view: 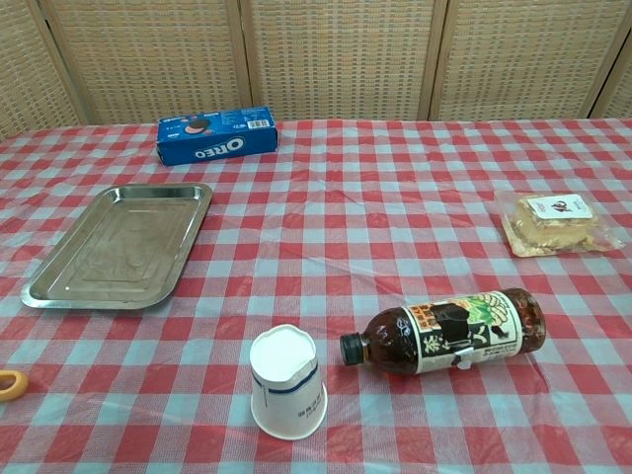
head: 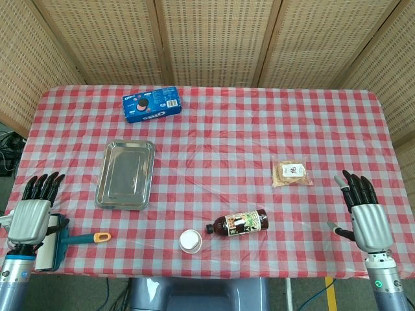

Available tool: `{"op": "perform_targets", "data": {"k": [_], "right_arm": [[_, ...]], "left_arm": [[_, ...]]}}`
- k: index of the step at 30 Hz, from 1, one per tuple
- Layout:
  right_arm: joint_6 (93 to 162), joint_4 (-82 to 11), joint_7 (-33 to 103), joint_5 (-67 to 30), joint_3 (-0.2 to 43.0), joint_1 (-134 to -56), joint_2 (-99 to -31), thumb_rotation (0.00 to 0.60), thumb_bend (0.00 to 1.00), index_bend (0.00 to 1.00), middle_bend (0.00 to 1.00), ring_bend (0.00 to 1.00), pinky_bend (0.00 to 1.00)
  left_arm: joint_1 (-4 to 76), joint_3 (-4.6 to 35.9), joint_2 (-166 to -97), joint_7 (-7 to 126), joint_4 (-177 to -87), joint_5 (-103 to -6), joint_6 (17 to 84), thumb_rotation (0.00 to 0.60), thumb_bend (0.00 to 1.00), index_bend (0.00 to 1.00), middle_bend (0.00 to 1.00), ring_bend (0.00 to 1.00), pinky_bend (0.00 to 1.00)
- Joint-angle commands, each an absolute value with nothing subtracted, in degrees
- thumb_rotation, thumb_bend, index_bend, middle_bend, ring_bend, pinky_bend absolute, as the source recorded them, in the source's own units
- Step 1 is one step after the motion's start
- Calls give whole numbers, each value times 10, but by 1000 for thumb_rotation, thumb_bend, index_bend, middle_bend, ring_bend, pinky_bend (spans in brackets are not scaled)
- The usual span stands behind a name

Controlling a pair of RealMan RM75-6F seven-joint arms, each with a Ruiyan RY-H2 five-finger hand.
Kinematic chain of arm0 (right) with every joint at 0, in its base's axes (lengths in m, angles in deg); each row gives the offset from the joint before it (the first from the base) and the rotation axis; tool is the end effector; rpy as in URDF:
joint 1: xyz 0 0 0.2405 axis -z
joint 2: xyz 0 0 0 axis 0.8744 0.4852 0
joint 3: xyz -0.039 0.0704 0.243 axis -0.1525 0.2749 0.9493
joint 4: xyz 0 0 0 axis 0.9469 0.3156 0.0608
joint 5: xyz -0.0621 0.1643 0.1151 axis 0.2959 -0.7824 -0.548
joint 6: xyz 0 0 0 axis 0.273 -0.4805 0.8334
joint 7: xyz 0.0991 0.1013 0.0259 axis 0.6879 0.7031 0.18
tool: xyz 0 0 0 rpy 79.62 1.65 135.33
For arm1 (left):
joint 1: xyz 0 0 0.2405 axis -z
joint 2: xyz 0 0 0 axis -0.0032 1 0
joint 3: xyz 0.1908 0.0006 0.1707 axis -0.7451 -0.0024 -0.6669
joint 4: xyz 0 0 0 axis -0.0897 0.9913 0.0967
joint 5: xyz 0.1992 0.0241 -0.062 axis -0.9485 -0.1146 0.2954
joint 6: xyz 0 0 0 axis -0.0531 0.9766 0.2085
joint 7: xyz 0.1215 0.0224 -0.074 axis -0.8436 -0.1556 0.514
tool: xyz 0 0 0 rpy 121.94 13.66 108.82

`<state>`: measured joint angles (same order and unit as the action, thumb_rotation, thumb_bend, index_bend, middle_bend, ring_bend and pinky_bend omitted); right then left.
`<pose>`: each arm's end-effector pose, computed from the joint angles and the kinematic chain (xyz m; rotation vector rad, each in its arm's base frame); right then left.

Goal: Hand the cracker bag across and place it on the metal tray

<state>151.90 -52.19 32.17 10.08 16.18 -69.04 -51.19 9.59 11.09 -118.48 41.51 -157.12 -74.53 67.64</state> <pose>-0.2787 -0.2032 0.1400 1.4188 -0.7941 1.0854 -0.2769 0.2033 0.1144 -1.4601 -0.8395 -0.8099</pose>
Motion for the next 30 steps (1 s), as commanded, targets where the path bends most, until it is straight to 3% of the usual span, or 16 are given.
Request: {"op": "perform_targets", "data": {"k": [1,21,30], "right_arm": [[1518,-523,320,101,161,-691,-512,600,86,0,0,0,0],[1487,-521,321,85,170,-708,-517,600,85,0,0,0,0],[1363,-552,263,7,227,-794,-508,600,86,35,0,0,0]], "left_arm": [[96,111,-1186,417,-1571,-746,676,600,141,0,0,0,0],[96,113,-1180,434,-1568,-748,681,600,141,0,0,0,0],[97,120,-1180,439,-1561,-740,681,600,141,0,0,0,0]]}}
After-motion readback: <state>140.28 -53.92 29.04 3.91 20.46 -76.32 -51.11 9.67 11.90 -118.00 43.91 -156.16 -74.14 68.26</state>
